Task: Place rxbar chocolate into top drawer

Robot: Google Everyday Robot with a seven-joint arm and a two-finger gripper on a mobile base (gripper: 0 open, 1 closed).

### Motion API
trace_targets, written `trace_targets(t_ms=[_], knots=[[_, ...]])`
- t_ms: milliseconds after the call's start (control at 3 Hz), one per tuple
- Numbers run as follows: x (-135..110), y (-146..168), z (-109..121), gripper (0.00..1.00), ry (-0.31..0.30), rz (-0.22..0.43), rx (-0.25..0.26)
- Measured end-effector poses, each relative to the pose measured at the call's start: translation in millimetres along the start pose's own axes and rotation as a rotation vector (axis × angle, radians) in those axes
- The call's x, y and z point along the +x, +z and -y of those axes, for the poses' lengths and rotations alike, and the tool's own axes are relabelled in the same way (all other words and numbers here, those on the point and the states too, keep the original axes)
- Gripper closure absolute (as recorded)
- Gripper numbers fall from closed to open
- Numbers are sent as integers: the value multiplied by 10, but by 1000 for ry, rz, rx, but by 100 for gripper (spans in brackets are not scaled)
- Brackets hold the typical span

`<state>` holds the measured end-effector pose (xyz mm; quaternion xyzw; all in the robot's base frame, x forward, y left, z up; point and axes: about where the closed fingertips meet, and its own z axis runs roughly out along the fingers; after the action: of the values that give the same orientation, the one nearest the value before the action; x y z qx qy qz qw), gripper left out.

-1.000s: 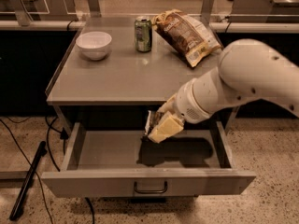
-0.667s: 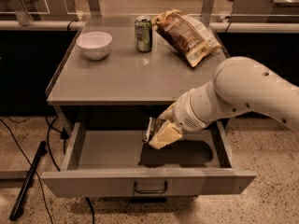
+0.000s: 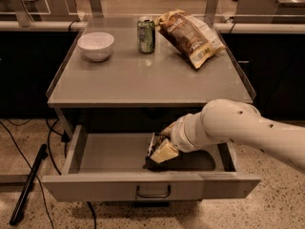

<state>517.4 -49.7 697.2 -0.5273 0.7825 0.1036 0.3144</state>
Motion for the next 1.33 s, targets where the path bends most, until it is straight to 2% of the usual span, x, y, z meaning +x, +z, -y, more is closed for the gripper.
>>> trace_targets(t_ms=[333,667,1333], knots=[[-22,15,39,100,-2,11,20],[65,96,74,100,3,11,35],[311,516,205,100,17,7,26]])
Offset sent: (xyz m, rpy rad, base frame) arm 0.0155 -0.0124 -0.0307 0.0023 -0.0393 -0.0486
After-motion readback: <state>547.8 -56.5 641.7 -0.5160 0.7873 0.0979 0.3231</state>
